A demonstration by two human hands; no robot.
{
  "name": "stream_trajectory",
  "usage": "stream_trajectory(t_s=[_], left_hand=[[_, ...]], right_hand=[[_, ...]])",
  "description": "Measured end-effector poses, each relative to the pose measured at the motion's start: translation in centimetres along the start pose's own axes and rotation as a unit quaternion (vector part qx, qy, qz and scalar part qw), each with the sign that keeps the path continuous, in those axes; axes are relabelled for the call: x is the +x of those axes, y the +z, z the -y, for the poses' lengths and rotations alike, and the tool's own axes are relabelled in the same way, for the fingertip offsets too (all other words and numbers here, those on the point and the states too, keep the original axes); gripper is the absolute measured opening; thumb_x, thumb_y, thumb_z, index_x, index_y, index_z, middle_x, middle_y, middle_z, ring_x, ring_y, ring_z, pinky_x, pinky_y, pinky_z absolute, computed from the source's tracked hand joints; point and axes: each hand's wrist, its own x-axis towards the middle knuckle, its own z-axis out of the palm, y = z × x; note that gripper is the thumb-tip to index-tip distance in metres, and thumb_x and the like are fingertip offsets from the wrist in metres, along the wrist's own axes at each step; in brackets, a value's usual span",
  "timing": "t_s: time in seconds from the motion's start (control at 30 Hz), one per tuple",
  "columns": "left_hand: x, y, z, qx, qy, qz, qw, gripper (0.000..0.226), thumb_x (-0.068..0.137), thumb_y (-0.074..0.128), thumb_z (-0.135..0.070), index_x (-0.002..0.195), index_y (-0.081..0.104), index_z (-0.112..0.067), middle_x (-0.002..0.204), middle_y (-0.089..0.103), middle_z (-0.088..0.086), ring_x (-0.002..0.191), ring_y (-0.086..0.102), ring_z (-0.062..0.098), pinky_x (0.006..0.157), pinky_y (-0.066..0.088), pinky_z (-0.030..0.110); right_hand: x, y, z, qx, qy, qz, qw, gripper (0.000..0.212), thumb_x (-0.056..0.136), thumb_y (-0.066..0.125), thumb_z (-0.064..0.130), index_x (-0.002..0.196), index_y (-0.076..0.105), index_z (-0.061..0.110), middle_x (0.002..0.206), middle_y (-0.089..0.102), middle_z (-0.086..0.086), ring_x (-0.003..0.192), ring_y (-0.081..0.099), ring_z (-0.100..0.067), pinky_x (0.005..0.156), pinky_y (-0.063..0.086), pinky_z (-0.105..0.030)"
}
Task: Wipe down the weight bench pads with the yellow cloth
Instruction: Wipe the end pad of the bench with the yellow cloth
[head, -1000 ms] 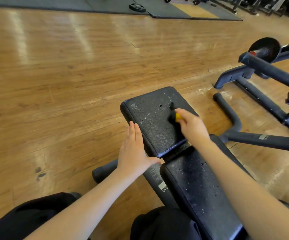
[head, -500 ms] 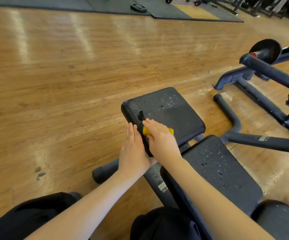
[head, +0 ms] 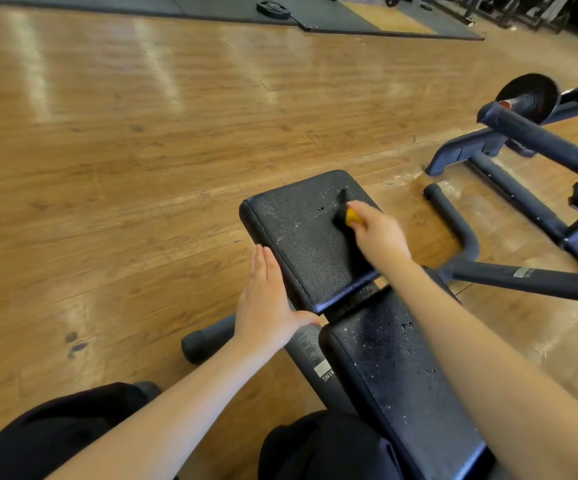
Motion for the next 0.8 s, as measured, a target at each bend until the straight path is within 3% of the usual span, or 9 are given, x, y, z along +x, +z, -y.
stream_trajectory(t_s=[0.1, 0.2, 0.37, 0.53, 0.63, 0.8], left_hand=[[0.0, 0.1, -0.1, 0.004, -0.002, 0.003, 1.0, 0.133, 0.063, 0.079, -0.049, 0.146, -0.017, -0.009, 0.155, -0.021, 0.005, 0.144, -0.012, 0.016, 0.117, 0.014, 0.035], [0.2, 0.1, -0.1, 0.017, -0.001, 0.004, 1.0, 0.133, 0.063, 0.078, -0.051, 0.146, -0.016, -0.008, 0.155, -0.021, 0.005, 0.144, -0.011, 0.017, 0.116, 0.014, 0.035], [0.2, 0.1, -0.1, 0.016, -0.007, 0.004, 1.0, 0.133, 0.063, 0.078, -0.051, 0.146, -0.017, -0.008, 0.155, -0.02, 0.004, 0.144, -0.012, 0.016, 0.116, 0.013, 0.035], [0.0, -0.1, -0.2, 0.025, -0.002, -0.012, 1.0, 0.127, 0.063, 0.078, -0.051, 0.149, -0.004, -0.009, 0.157, -0.012, 0.007, 0.145, -0.009, 0.017, 0.116, 0.018, 0.034], [-0.1, -0.2, -0.2, 0.035, 0.0, -0.014, 0.999, 0.122, 0.064, 0.077, -0.053, 0.149, 0.001, -0.009, 0.158, -0.01, 0.006, 0.145, -0.008, 0.018, 0.115, 0.019, 0.036], [0.0, -0.3, -0.1, 0.053, -0.003, -0.002, 0.999, 0.132, 0.065, 0.075, -0.057, 0.146, -0.015, -0.007, 0.156, -0.019, 0.007, 0.144, -0.012, 0.019, 0.116, 0.013, 0.036]], right_hand=[[2.6, -1.5, -0.9, 0.005, 0.112, -0.002, 0.994, 0.037, 0.092, 0.046, 0.013, 0.129, 0.05, 0.016, 0.121, 0.06, -0.018, 0.107, 0.055, -0.033, 0.085, 0.042, -0.032], [3.1, -0.4, 0.1, -0.031, 0.136, -0.006, 0.99, 0.04, 0.094, 0.042, 0.012, 0.134, 0.044, 0.013, 0.127, 0.055, -0.018, 0.114, 0.051, -0.036, 0.092, 0.042, -0.037], [-0.8, 2.4, 3.1, -0.018, 0.01, -0.011, 1.0, 0.043, 0.091, 0.046, 0.007, 0.134, 0.045, 0.013, 0.141, 0.045, -0.008, 0.13, 0.04, -0.026, 0.106, 0.031, -0.033], [-6.2, 3.5, 6.6, -0.063, -0.186, 0.095, 0.976, 0.047, 0.095, 0.042, 0.01, 0.141, 0.033, 0.017, 0.15, 0.031, 0.0, 0.14, 0.024, -0.013, 0.111, 0.018, -0.022], [-6.3, 2.9, 6.1, -0.079, -0.191, 0.121, 0.971, 0.047, 0.096, 0.041, 0.013, 0.142, 0.03, 0.019, 0.151, 0.028, 0.003, 0.14, 0.021, -0.011, 0.111, 0.019, -0.024], [-3.3, 2.0, 3.9, -0.061, -0.175, 0.105, 0.977, 0.045, 0.094, 0.044, 0.011, 0.137, 0.04, 0.02, 0.146, 0.039, 0.002, 0.136, 0.032, -0.013, 0.111, 0.024, -0.026]])
